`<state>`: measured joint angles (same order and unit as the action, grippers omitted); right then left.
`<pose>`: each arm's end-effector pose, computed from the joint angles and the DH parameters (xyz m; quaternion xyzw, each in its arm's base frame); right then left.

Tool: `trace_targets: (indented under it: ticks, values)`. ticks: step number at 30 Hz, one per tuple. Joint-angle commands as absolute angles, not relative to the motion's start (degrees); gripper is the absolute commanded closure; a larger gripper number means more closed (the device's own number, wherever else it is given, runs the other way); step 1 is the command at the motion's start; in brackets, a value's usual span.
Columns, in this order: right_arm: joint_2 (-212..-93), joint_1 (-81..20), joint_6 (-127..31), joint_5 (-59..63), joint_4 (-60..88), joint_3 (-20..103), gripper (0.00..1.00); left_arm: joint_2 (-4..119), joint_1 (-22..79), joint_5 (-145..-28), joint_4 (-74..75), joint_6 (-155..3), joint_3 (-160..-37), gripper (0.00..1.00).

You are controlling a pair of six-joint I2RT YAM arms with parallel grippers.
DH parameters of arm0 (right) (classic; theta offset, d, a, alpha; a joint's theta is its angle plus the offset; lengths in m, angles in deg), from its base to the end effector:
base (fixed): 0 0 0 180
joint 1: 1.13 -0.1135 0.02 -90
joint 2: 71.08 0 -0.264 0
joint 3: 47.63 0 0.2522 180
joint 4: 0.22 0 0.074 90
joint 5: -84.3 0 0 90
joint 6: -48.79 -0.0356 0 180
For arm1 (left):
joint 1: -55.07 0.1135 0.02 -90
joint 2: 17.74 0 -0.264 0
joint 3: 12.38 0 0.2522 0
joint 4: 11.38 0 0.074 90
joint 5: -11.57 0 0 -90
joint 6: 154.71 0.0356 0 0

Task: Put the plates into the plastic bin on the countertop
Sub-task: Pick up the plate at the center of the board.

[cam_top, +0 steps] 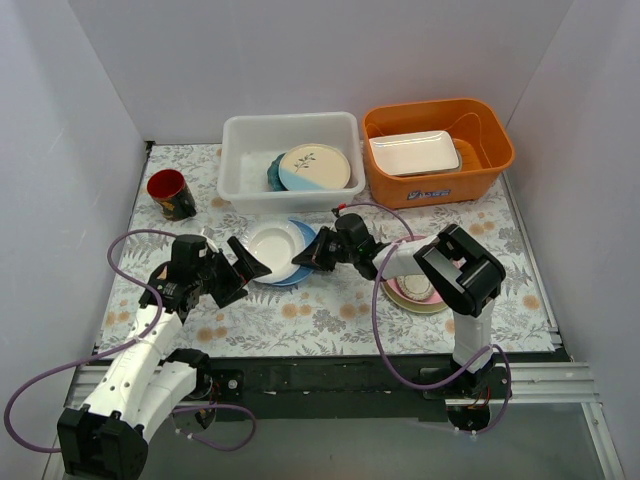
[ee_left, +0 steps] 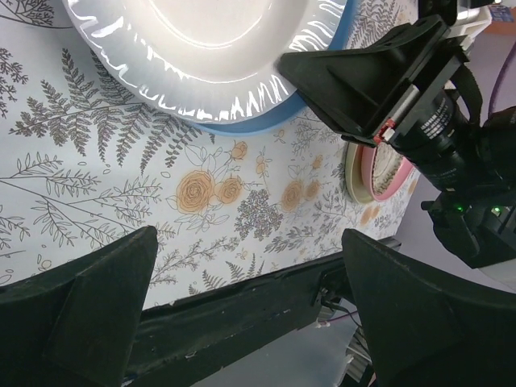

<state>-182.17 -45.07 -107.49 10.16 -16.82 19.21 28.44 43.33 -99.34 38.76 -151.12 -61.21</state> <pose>0.2752 0.2787 0.1336 0.0941 0.8452 0.4881 0.1964 0.1556 -0.0453 0.2366 -0.5035 0.7686 -0.3801 0.1058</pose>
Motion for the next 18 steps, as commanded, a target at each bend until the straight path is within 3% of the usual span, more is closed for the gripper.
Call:
trace_targets:
  ticks: [1, 18]
  values:
    - [-182.8, -45.5, -107.9, 7.3, -19.9, 17.3, 0.99, 27.4, 43.1, -98.7, 39.6, -151.3, -61.0, 0.02]
    - [-178.9, -45.6, -108.4, 8.4, -23.1, 14.1, 0.99, 25.6, 43.2, -97.9, 40.3, -152.0, -63.0, 0.02]
